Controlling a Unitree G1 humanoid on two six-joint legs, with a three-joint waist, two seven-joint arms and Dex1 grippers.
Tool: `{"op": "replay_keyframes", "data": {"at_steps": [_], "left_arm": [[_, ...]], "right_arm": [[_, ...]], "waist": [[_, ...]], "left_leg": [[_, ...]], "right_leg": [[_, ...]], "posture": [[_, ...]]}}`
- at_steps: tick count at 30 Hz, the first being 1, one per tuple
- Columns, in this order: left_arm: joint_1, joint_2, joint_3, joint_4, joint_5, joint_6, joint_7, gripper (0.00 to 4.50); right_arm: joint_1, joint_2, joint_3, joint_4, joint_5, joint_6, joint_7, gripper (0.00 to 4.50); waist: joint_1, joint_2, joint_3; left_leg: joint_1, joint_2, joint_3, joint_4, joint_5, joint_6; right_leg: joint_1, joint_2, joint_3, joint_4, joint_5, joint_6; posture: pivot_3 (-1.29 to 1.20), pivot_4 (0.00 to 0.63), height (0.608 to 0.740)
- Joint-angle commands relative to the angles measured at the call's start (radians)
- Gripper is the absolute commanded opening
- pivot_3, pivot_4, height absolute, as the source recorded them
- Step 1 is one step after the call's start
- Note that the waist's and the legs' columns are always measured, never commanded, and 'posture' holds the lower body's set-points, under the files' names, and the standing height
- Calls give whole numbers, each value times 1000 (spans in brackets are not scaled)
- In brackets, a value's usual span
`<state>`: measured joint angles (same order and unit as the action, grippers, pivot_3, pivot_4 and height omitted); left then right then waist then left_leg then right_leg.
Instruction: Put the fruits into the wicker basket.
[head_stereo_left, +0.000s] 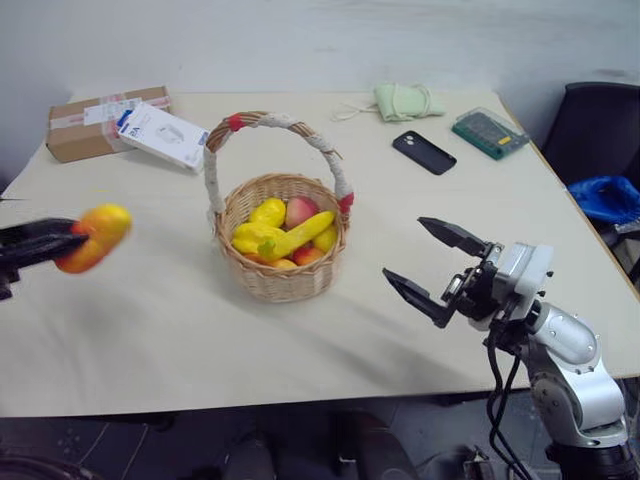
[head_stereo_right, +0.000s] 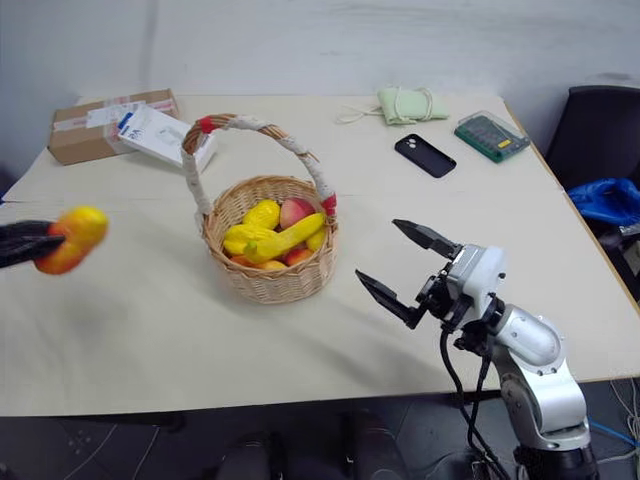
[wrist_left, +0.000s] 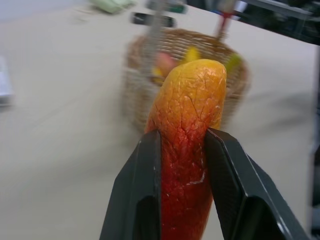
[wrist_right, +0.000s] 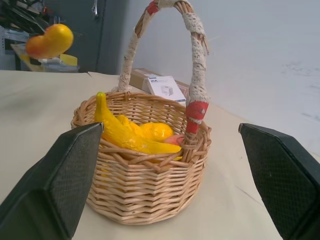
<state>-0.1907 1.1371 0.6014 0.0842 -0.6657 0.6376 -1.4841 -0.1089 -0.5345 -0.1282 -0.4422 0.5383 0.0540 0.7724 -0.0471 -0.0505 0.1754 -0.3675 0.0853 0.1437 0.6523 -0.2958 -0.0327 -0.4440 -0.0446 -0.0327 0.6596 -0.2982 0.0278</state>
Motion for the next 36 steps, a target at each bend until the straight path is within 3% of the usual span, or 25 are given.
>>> {"op": "replay_keyframes", "data": {"at_steps": [1, 5, 15, 19, 20, 24, 29, 33, 36], "left_arm": [[-8, -58, -23, -285, -129, 97, 119, 983], [-173, -201, -206, -336, -105, 181, 388, 983], [-387, -457, -379, -203, 95, -64, 653, 983], [-380, -478, -403, -221, 96, -73, 638, 983], [-373, -468, -406, -227, 87, -70, 616, 1672], [-380, -418, -356, -202, 75, -82, 582, 2867], [-224, -270, -229, -197, 30, -100, 421, 4448], [-28, -186, -44, -136, -19, -78, 301, 4478], [101, -185, 58, -106, -45, -101, 227, 4478]], "right_arm": [[-12, -5, -18, 3, 19, -1, 15, 4500], [-9, 5, -5, 1, 14, -5, 23, 4500], [39, 17, -11, -58, -3, 5, -29, 4500], [46, 23, -10, -61, -8, -5, -34, 4500], [44, 19, -11, -57, -18, -13, -29, 4500], [11, -29, -62, 50, -40, -56, 24, 4500], [-72, -67, -84, 159, 43, -3, 104, 4500], [-247, -72, 5, 204, 120, 202, 131, 4500], [-379, -72, 74, 272, 121, 341, 144, 4500]], "waist": [[12, 1, 0], [28, 5, 1], [16, 4, 1], [16, 4, 1], [15, 4, 1], [15, 4, 1], [3, 5, 2], [-17, 7, 3], [-25, 7, 4]], "left_leg": [[0, -1, 0, 0, 0, 1], [1, -7, 0, -1, 3, 2], [2, -5, 0, -1, 2, -1], [1, -5, 1, 1, 2, -1], [1, -5, 1, 1, 2, -1], [2, -4, 1, 0, 2, -1], [5, -4, 3, -3, 2, -1], [7, -3, 3, -3, 2, -1], [9, -3, 3, -5, 2, -1]], "right_leg": [[0, 0, 1, 0, 0, 0], [1, 1, 7, 0, 2, 3], [0, 6, 12, -1, 3, 5], [0, 6, 13, -1, 3, 6], [0, 6, 14, -1, 4, 6], [0, 7, 13, -1, 4, 6], [0, 6, 15, -1, 3, 4], [0, 7, 15, 0, 2, 3], [0, 6, 14, 0, 1, 1]], "posture": [[0, 150, 740], [0, 150, 740], [0, 150, 740], [0, 150, 740], [0, 150, 740], [0, 150, 740], [0, 150, 740], [0, 150, 740], [0, 150, 740]]}}
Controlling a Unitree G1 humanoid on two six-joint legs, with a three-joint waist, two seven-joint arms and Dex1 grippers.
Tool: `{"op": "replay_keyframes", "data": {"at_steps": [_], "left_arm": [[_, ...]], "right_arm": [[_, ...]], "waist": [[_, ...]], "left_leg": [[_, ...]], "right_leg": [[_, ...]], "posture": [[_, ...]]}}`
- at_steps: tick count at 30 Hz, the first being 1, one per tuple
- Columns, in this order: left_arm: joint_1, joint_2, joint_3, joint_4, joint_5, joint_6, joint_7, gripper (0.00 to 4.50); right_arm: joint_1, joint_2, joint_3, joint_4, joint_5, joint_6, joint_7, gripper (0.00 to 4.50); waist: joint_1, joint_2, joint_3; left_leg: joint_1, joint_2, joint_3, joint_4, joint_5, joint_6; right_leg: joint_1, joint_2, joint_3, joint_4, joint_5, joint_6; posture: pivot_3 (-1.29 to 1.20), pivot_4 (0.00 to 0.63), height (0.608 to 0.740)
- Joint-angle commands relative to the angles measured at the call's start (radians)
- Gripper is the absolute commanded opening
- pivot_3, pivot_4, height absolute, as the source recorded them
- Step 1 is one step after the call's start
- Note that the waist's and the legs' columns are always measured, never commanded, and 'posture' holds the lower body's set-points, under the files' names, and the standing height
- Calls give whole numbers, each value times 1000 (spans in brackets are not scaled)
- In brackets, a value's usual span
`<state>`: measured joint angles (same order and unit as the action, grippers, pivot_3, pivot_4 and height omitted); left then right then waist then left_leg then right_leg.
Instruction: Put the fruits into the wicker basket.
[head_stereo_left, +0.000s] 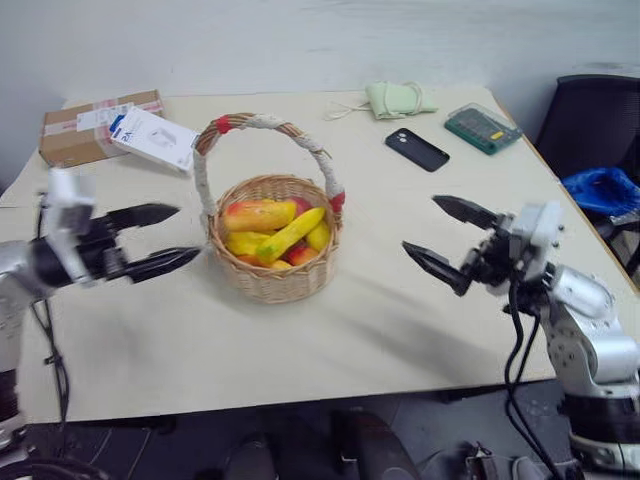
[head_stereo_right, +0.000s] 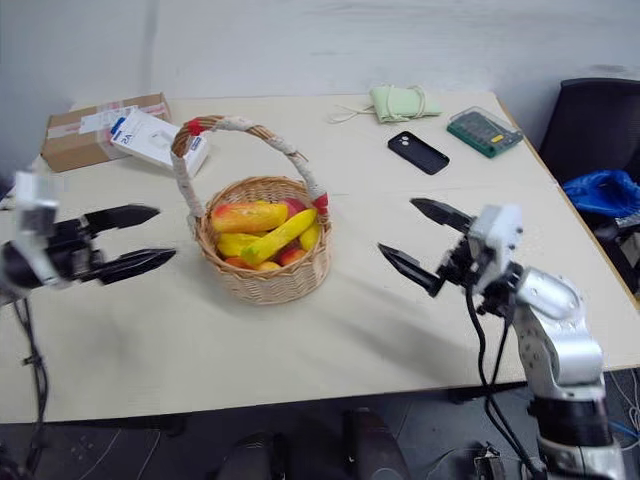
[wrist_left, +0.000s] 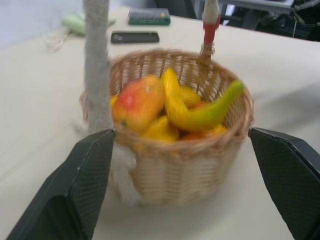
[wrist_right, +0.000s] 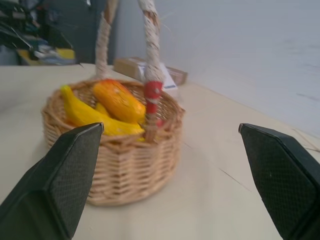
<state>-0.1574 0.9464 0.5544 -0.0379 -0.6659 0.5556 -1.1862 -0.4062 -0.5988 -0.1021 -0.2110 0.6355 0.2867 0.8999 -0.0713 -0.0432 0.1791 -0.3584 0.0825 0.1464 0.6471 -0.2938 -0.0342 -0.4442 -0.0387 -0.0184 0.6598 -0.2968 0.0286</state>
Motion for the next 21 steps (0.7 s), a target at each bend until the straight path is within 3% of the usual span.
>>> {"op": "replay_keyframes", "data": {"at_steps": [1, 8, 11, 15, 21], "left_arm": [[94, -8, 143, 25, -58, -24, -71, 4478], [186, -66, 192, -76, -96, -34, -31, 4478], [175, -36, 202, -103, -148, 30, -23, 4478], [152, -9, 186, -140, -207, 82, -24, 4500], [97, -22, 103, -170, -212, 75, -9, 4500]], "right_arm": [[-133, 7, 67, 85, 4, 116, 20, 4500], [-397, 147, 196, 481, -212, -85, 96, 4500], [-477, 202, 219, 576, -201, -58, 195, 4500], [-517, 243, 231, 600, -192, -50, 314, 3178], [-514, 278, 207, 634, -214, -129, 358, 1046]], "waist": [[-1, 0, 0], [9, -1, 0], [11, -1, 0], [11, 0, 0], [10, 0, 0]], "left_leg": [[0, 1, 0, 0, 0, 0], [-2, 1, 0, 1, -3, 3], [-3, 1, 1, 1, -3, 4], [-7, 3, 0, 1, -3, 3], [-9, 2, 0, 2, -3, 2]], "right_leg": [[0, 0, 0, 0, 0, -1], [0, -5, -1, -2, 0, 0], [-1, -5, -1, -2, 1, 1], [-4, -4, -2, -2, 1, 1], [-4, -5, -3, -4, 1, 1]], "posture": [[0, 150, 740], [0, 150, 740], [0, 150, 740], [0, 150, 740], [0, 150, 740]]}}
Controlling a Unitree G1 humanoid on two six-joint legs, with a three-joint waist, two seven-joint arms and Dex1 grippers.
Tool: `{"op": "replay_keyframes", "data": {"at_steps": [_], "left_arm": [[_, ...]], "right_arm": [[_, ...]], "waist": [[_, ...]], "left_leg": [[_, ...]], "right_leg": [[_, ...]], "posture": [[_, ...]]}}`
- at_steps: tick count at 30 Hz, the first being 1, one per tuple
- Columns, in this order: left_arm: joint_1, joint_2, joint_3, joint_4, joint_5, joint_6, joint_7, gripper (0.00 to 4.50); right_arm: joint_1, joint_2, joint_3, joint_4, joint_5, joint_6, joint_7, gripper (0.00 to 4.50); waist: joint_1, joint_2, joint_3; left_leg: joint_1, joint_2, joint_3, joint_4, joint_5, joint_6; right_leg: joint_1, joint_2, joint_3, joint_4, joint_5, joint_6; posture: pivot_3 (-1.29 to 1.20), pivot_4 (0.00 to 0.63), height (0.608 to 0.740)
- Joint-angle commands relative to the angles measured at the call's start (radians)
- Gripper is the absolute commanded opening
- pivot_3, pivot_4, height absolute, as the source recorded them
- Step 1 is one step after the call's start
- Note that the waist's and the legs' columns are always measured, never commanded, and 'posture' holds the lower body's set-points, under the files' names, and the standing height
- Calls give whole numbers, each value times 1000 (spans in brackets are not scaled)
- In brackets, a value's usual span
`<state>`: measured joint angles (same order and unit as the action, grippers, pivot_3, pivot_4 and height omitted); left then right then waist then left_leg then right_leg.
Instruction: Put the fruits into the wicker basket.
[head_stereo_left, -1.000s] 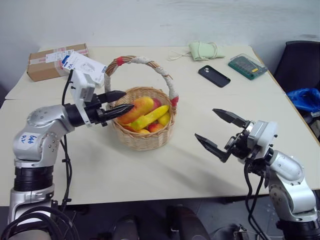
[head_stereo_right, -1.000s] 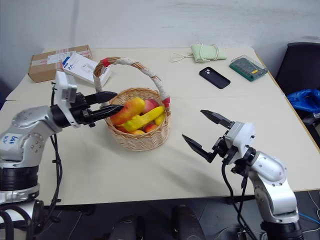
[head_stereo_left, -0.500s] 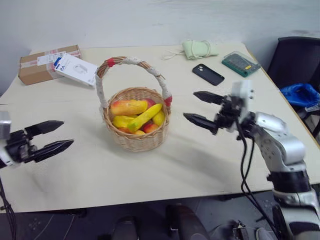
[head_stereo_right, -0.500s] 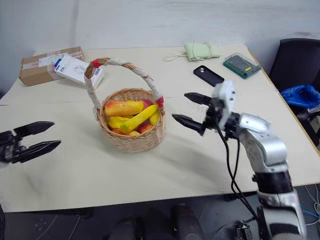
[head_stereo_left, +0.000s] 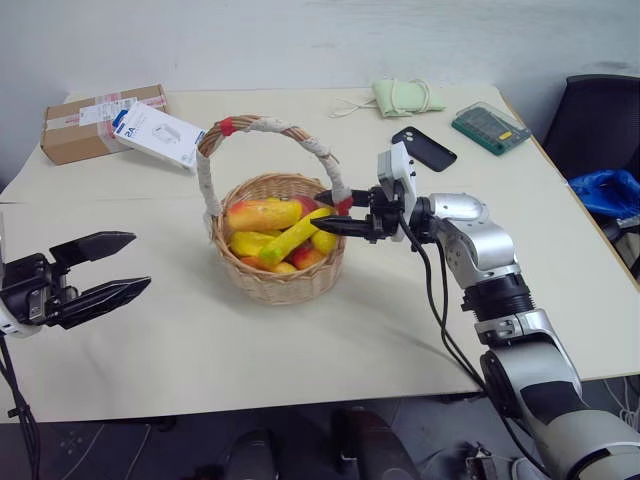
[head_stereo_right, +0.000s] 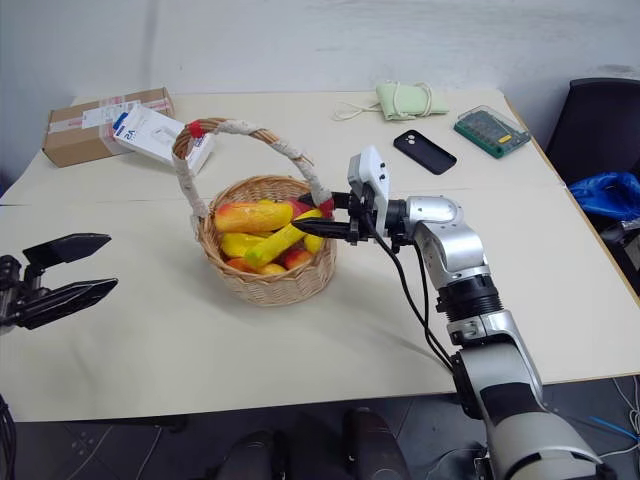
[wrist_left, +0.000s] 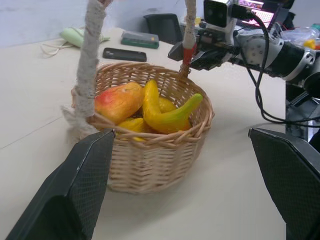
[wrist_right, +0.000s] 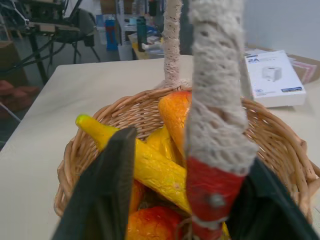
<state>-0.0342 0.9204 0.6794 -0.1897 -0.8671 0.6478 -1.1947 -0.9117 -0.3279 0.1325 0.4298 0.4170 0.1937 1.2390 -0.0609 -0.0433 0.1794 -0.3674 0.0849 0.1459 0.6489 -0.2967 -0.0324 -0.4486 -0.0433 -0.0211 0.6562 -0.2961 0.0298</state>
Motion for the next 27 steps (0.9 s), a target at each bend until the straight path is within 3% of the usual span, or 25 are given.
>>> {"op": "replay_keyframes", "data": {"at_steps": [1, 3, 9, 15, 17, 19, 24, 27], "left_arm": [[-48, 6, -35, -1, -5, -26, 0, 4500], [-81, 8, -61, 26, 3, -39, -4, 4500], [-198, -21, -207, 87, 24, -67, -46, 4500], [-385, -90, -335, 187, 44, -89, -77, 4500], [-439, -114, -388, 242, 76, -113, -101, 4500], [-475, -129, -420, 281, 100, -132, -120, 4500], [-520, -194, -443, 321, 125, -180, -104, 4500], [-525, -211, -464, 337, 166, -223, -115, 4500]], "right_arm": [[-5, 6, -30, -11, 4, -37, 22, 691], [11, -4, -41, -38, 10, -37, 27, 157], [153, -76, -194, -331, 104, 15, -88, 173], [408, -186, -453, -681, 175, 93, -338, 173], [508, -241, -602, -701, 166, 94, -418, 173], [575, -288, -671, -700, 147, 87, -451, 173], [699, -359, -754, -532, 114, 65, -455, 173], [669, -367, -743, -402, 98, 19, -469, 173]], "waist": [[-2, 0, 0], [-2, 0, 0], [7, 1, 0], [30, 2, 1], [32, 1, 1], [32, 2, 1], [18, 3, 2], [6, 4, 3]], "left_leg": [[0, 0, 0, 0, 0, 0], [0, 0, 0, 0, 0, 0], [-1, 0, -1, 0, 0, -2], [-3, -4, -1, 1, 0, -3], [-2, -5, 0, 1, 0, -2], [-2, -5, 0, 1, 0, -2], [1, -4, 1, 1, 0, -2], [1, -3, 1, 1, 0, -2]], "right_leg": [[0, 0, 0, 0, 0, 0], [0, 1, 0, 1, 0, 0], [0, 1, -1, -1, 0, 0], [1, 1, -1, -4, 1, 2], [1, 1, 0, -4, 1, 2], [1, 2, 0, -5, 1, 2], [2, 5, 2, -3, 1, 3], [3, 7, 3, -2, 1, 3]], "posture": [[0, 150, 740], [0, 150, 740], [0, 150, 740], [0, 150, 740], [0, 150, 740], [0, 150, 740], [0, 150, 740], [0, 150, 740]]}}
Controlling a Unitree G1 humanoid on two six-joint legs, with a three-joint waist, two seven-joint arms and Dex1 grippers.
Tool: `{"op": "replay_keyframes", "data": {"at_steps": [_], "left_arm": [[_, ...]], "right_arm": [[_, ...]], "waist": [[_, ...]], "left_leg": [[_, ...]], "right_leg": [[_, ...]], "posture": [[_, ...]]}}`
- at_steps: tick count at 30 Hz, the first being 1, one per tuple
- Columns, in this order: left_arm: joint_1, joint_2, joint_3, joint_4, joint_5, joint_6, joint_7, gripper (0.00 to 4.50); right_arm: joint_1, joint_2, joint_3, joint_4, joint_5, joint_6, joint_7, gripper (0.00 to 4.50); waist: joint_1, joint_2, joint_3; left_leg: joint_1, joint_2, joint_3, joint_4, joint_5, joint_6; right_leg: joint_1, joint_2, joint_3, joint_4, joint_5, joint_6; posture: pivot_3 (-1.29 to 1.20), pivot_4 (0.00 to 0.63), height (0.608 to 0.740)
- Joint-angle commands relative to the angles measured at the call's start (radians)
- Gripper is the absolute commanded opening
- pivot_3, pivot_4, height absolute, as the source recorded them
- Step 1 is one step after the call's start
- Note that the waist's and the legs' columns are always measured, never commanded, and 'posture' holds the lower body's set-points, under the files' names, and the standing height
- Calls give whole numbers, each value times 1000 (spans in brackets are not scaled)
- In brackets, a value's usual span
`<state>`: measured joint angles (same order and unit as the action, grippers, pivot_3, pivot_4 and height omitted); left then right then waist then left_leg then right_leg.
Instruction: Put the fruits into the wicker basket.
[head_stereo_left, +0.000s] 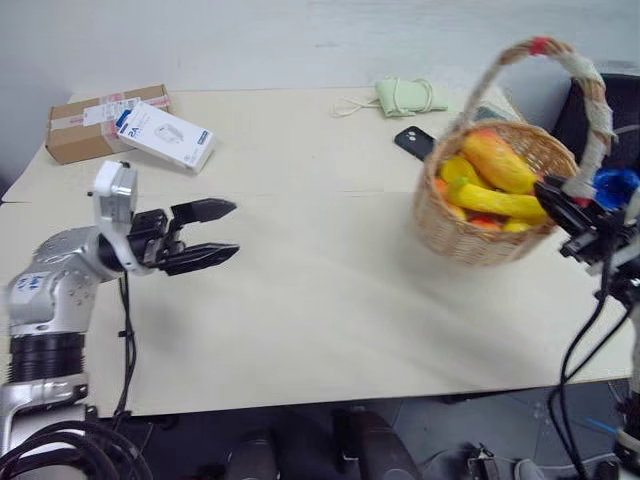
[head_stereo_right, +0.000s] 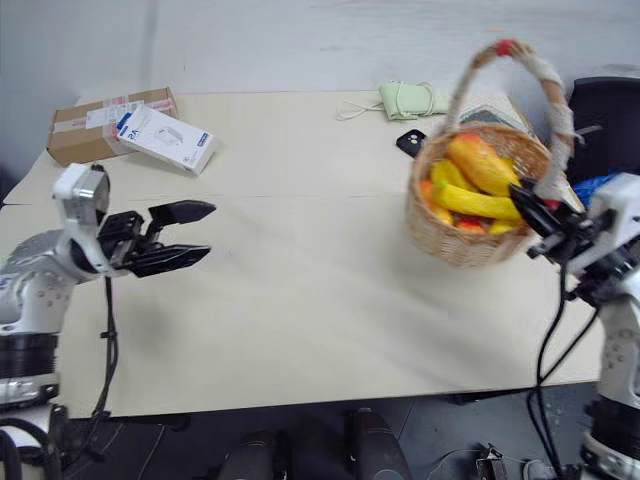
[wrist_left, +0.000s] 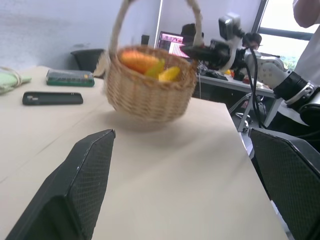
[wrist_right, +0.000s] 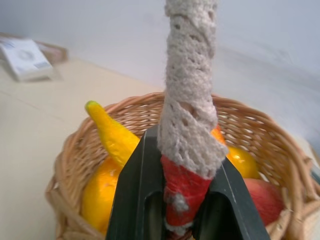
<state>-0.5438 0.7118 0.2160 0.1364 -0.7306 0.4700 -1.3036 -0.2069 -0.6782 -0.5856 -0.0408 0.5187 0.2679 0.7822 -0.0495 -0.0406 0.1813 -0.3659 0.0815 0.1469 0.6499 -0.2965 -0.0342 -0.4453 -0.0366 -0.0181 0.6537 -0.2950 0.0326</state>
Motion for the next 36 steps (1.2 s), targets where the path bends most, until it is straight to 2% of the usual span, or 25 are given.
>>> {"op": "replay_keyframes", "data": {"at_steps": [1, 4, 7, 8, 10, 14, 18, 19, 20, 23, 27, 30, 32, 34, 36], "left_arm": [[-20, -10, -6, 17, 44, -58, 2, 4500], [-33, -36, -20, 45, 100, -122, 36, 4500], [-34, -38, -35, 51, 132, -157, 31, 4500], [-29, -33, -39, 45, 136, -155, 30, 4500], [-5, -21, -40, 22, 139, -145, 27, 4500], [37, -4, -37, -3, 152, -135, 38, 4500], [41, -11, -24, 7, 171, -153, 85, 4500], [54, -1, -28, 0, 184, -163, 82, 4500], [64, 5, -31, -5, 192, -170, 80, 4500], [85, 17, -23, 26, 241, -235, 97, 4500], [170, 41, 2, 31, 271, -285, 101, 4500], [288, 78, 21, 26, 308, -354, 93, 4500], [339, 88, 35, 17, 318, -384, 103, 4500], [369, 85, 46, 4, 324, -406, 126, 4500], [401, 74, 53, -21, 333, -434, 154, 4500]], "right_arm": [[-56, -20, -15, 127, -16, -79, -9, 173], [-82, -24, -3, 239, -14, -93, 9, 173], [-77, -32, -2, 271, -17, -115, 27, 173], [-67, -36, -4, 261, -11, -112, 38, 917], [-38, -38, -20, 216, 6, -119, 48, 1435], [41, -64, -58, 128, 21, -126, 67, 2835], [209, -178, -136, 58, 13, -125, 187, 4258], [245, -200, -174, 49, 26, -116, 211, 4462], [270, -215, -200, 43, 37, -111, 226, 4462], [356, -252, -293, 75, 6, -249, 340, 4462], [485, -250, -312, 81, -40, -403, 477, 4462], [585, -182, -238, -62, -2, -407, 524, 4462], [621, -127, -134, -162, 10, -391, 517, 4462], [606, -90, -30, -218, -5, -391, 495, 4462], [528, -43, 100, -252, -25, -380, 446, 4462]], "waist": [[-9, 3, 2], [-14, 5, 3], [-11, 5, 3], [-11, 5, 3], [-8, 5, 3], [-8, 6, 4], [1, 8, 5], [2, 7, 5], [3, 7, 5], [1, 7, 5], [-8, 5, 6], [-14, 5, 6], [-15, 2, 8], [-12, 2, 8], [-10, 2, 8]], "left_leg": [[0, 0, 0, 0, 0, 0], [5, -1, 2, -1, 2, 0], [6, 0, 1, -1, 3, -1], [6, 0, 1, -1, 4, -3], [6, 0, 1, -2, 5, -6], [6, 1, 2, -2, 5, -7], [6, 0, 2, -2, 4, -6], [6, 0, 2, -2, 4, -6], [6, 0, 2, -2, 4, -5], [7, 0, 2, -2, 3, -4], [10, 1, 2, -3, 0, 0], [13, 1, 1, -5, -2, -2], [14, 3, -1, -5, -3, -3], [14, 6, -1, -4, -3, -4], [14, 7, -1, -4, -3, -4]], "right_leg": [[0, 0, 1, 0, 0, 0], [1, 1, 5, 2, 1, 1], [2, 3, 6, 2, 1, 1], [2, 3, 6, 2, 1, 1], [2, 3, 6, 2, 1, 1], [2, 3, 7, 2, 0, 2], [2, 2, 6, 2, 0, 2], [2, 2, 6, 1, 0, 2], [2, 2, 6, 1, 0, 2], [3, 4, 6, -1, 0, 3], [6, 6, 6, -2, 0, 3], [9, 6, 9, -2, 0, 2], [9, 8, 10, -2, -1, 1], [9, 8, 9, -2, -1, 1], [9, 7, 10, -3, -1, 0]], "posture": [[0, 150, 740], [0, 150, 740], [0, 150, 740], [0, 150, 740], [0, 150, 740], [0, 150, 740], [0, 150, 740], [0, 150, 740], [0, 150, 740], [0, 150, 740], [0, 150, 740], [0, 150, 740], [0, 150, 740], [0, 150, 740], [0, 150, 740]]}}
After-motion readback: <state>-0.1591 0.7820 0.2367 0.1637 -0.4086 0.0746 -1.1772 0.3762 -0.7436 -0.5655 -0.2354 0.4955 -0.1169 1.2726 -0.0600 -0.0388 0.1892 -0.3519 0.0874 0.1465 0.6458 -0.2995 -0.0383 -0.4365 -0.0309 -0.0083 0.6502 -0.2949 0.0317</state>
